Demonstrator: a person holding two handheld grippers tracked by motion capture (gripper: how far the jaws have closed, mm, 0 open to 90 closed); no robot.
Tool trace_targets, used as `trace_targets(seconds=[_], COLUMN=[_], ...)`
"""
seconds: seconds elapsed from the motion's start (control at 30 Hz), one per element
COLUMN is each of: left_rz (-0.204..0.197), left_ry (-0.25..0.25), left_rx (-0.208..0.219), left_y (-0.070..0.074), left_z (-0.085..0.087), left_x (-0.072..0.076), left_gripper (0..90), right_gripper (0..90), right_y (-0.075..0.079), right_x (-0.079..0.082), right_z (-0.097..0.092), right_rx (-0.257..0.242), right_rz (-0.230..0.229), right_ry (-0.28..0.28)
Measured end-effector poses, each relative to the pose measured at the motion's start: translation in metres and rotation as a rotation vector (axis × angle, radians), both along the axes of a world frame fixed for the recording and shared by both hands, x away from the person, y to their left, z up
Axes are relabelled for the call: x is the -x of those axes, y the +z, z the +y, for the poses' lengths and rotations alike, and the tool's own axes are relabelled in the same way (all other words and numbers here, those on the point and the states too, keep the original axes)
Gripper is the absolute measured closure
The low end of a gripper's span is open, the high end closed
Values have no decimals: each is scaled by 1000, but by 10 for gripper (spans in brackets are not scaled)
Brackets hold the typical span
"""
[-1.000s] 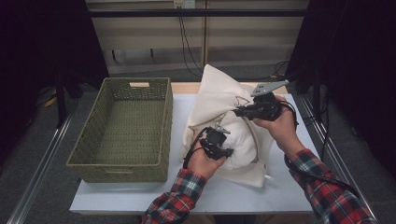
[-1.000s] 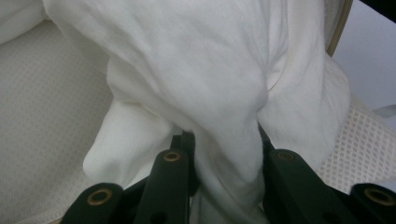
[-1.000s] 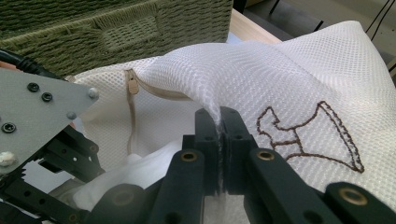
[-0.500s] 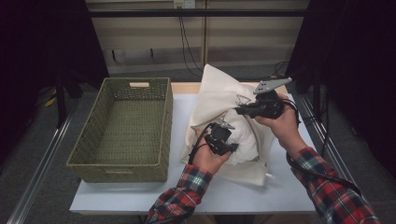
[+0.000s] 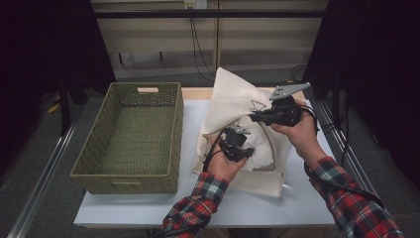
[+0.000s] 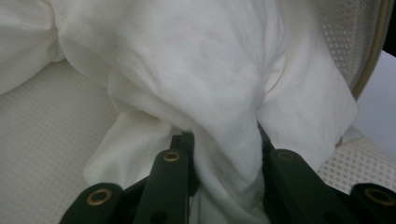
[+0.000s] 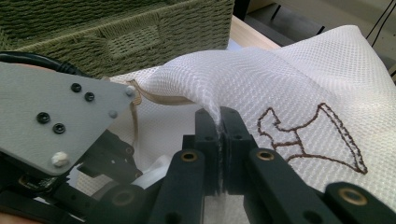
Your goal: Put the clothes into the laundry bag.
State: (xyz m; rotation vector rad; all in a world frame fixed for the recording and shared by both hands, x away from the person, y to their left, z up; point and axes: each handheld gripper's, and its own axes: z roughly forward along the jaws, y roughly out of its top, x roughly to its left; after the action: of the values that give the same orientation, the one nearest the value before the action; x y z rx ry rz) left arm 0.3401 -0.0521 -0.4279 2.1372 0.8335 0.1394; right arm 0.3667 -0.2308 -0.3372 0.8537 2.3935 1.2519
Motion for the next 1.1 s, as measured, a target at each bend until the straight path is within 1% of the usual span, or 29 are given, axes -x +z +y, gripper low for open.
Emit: trace_targets(seconds=[0.07,0.13,0.23,0.27,0.33,0.47,0.5,0.6,0.63,0.73,0.8,0.83,0.87,0.9,0.93,1.0,1.03,1.1], left_rz=[-9,-6,-7,-7,-10,-8,-7,-10,-14,-10,-11,-12,-12,-17,-19,-21,-27,-31], left_ry=[-3,2,-2,-7,0,-1,-4,-1,-2,-5,-7,1,1,0,2,2,3,3], left_rx=[-8,1,1,-6,4,7,3,8,3,4,11,11,11,-2,1,5,11,2], left_y=[0,-1,0,0,0,-1,0,0,0,1,0,0,0,2,2,2,1,2], left_z=[0,-1,-1,0,-1,-1,-1,0,1,1,1,0,0,1,1,0,-1,-2], left_x=[-1,-2,-2,-2,-2,-2,-2,-3,-3,-4,-4,-4,-4,-4,-4,-5,-5,-6], left_gripper=[760,760,760,760,760,760,760,760,760,760,760,760,760,760,760,760,760,760], right_gripper=[872,871,869,869,865,848,843,800,785,752,697,673,673,640,632,638,690,814], right_y=[0,0,-1,-2,-3,-5,-6,-9,-10,-12,-13,-13,-13,-13,-13,-13,-13,-11], right_x=[0,0,0,0,0,0,0,0,0,1,2,2,2,3,4,5,6,7], right_z=[0,-1,-3,-3,-4,-4,-4,-4,-4,-5,-7,-7,-7,-9,-10,-12,-14,-17], right_rx=[2,-2,-1,0,-4,-3,-1,2,6,17,21,29,29,50,51,52,48,42], right_rz=[-2,0,-5,-5,-4,-9,-9,-5,1,5,5,6,6,4,2,2,1,6], right_ry=[-3,-8,-13,-14,-16,-18,-20,-21,-23,-24,-30,-36,-36,-40,-39,-48,-51,-49])
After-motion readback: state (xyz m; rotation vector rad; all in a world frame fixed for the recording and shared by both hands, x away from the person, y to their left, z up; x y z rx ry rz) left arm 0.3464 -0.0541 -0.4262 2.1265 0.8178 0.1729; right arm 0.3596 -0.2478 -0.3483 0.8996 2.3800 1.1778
